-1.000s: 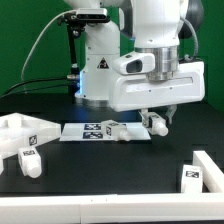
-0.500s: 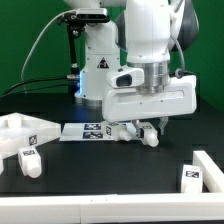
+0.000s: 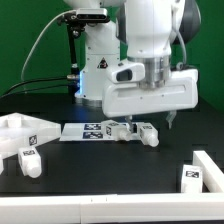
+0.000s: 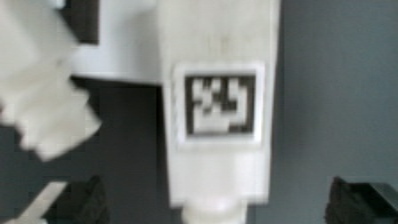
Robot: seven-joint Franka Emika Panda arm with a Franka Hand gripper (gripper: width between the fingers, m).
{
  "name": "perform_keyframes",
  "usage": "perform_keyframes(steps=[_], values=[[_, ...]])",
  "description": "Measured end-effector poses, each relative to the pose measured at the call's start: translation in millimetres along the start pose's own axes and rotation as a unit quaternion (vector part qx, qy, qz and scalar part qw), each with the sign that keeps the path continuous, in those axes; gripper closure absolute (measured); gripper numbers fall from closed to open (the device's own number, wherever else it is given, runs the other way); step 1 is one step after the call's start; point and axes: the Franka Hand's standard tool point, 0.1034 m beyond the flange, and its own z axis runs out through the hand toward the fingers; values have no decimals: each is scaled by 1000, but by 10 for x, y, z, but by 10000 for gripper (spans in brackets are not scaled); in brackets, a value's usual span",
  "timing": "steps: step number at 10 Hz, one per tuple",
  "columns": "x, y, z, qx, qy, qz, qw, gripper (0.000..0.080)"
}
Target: Assemble square table
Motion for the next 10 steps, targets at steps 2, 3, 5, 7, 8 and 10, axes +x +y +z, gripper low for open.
perform_keyframes(steps=[2,3,5,7,8,10], values=[[456,143,-404,15,-29,-4,999,152],[622,146,-455,17,-23,-7,1000,152],[562,140,-385,16,-23,-7,1000,151],[564,143,-358,15,-25,-6,1000,151],[668,137,-302,16,-31,27,999,151],[1269,108,-310,18,-11,152,988,151]])
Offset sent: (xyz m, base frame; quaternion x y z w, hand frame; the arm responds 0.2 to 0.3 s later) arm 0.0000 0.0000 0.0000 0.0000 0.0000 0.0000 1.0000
